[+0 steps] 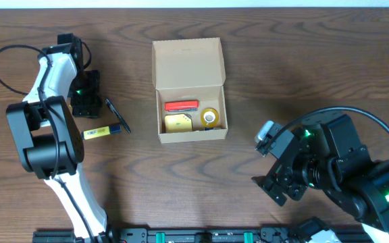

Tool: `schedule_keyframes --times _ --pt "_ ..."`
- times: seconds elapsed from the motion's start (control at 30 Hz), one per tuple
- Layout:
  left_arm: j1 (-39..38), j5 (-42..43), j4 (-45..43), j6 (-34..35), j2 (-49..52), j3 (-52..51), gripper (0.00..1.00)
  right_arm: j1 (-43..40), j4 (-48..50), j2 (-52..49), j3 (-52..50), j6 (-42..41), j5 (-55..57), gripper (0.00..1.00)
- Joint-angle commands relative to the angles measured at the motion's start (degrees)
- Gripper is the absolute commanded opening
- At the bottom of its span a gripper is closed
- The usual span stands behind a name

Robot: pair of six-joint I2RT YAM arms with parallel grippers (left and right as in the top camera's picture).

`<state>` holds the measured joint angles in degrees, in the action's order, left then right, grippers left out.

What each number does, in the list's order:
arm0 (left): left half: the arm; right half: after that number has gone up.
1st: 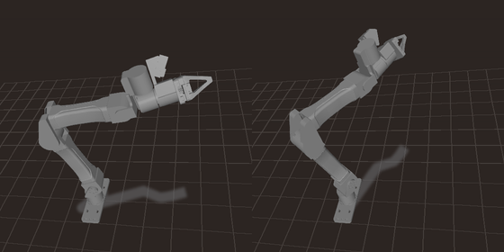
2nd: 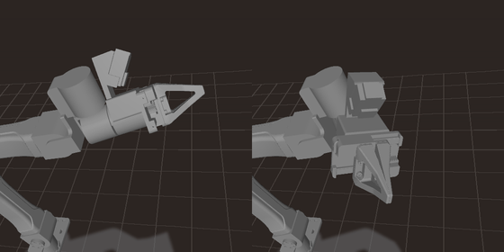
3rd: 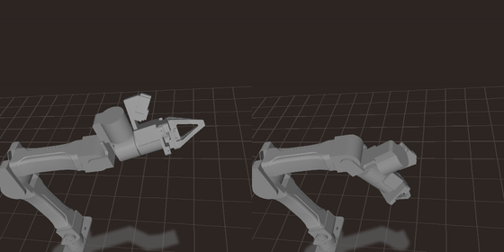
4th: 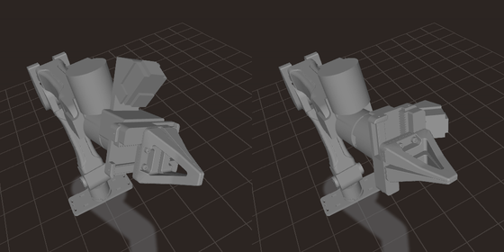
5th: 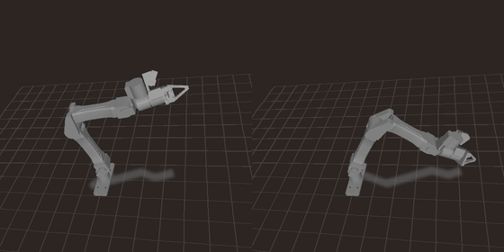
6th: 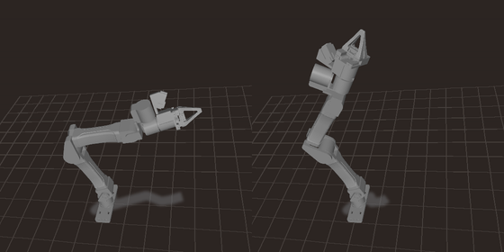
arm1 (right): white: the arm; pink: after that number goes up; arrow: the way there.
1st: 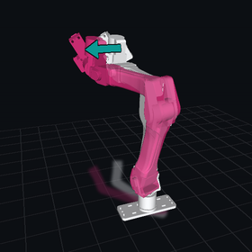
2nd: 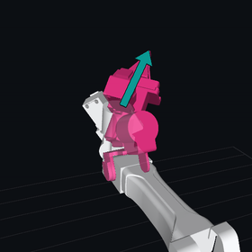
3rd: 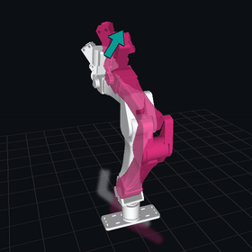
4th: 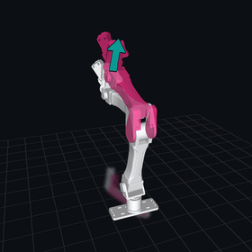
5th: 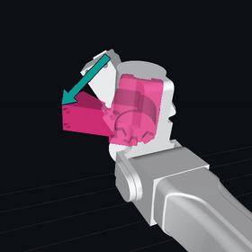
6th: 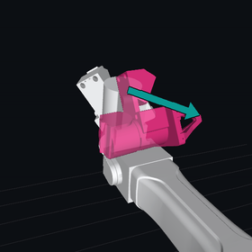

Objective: Pack container
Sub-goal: 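Grasp the black correction-tape dispenser with the left gripper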

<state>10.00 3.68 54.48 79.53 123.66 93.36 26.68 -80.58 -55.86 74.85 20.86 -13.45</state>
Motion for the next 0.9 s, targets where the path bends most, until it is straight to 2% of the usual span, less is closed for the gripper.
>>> schedule_keyframes --times 0.0,0.13,0.17,0.2,0.87 --pt "0.9 -0.9 0.1 0.8 1.4 1.0 1.0 -0.5 0.0 0.0 0.0 -0.7 0.0 0.99" --pt "1.1 -2.4 -0.3 0.6 1.6 1.0 1.0 -0.5 0.0 0.0 0.0 -0.7 0.0 0.99" --pt "1.1 -2.5 -0.6 0.3 1.6 1.0 0.95 -0.5 0.0 0.0 0.0 -0.7 0.0 0.99" --pt "1.2 -2.7 -0.9 0.2 1.6 1.0 0.94 -0.5 0.0 0.0 0.0 -0.7 0.0 0.99" --pt "1.2 -5.6 -3.5 -0.3 2.4 0.9 0.91 -0.5 0.0 0.0 0.0 -0.7 0.0 0.99"
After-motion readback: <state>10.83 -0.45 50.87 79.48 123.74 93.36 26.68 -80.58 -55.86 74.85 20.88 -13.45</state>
